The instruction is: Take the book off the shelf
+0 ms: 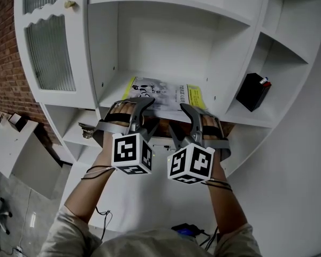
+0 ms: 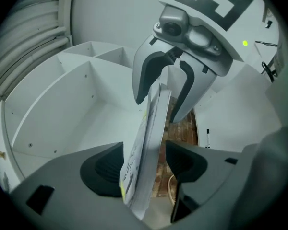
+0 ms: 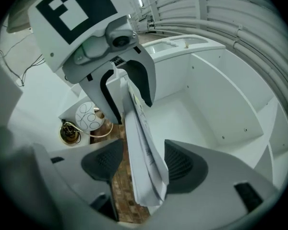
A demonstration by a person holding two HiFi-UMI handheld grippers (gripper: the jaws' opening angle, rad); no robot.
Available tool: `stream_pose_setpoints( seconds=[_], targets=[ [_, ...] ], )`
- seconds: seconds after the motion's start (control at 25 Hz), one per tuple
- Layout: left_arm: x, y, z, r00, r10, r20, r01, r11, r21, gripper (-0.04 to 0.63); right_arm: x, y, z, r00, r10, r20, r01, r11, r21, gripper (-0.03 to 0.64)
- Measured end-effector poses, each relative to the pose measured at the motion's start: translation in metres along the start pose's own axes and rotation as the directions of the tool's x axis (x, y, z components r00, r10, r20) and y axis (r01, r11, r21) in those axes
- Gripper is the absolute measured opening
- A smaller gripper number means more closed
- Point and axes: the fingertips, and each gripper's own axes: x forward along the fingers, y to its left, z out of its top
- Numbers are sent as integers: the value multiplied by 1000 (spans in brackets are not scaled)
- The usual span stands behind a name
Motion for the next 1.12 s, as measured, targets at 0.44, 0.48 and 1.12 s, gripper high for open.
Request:
stream_pose_setpoints(
  seconds=[0.44, 0.48, 1.12],
  targets=[
    [24, 1, -12, 999, -28, -43, 30, 999, 43, 262, 27, -1, -5, 999, 4, -47, -8, 996, -93, 256],
    [27, 1, -13, 998, -32, -46, 34, 998, 45, 262, 29, -3, -5, 999, 9, -50, -13, 995, -97, 256],
    [41, -1, -21, 996, -71, -59, 74, 996, 50, 262, 23, 2, 1, 974, 181, -135, -197, 973, -118, 257]
  ],
)
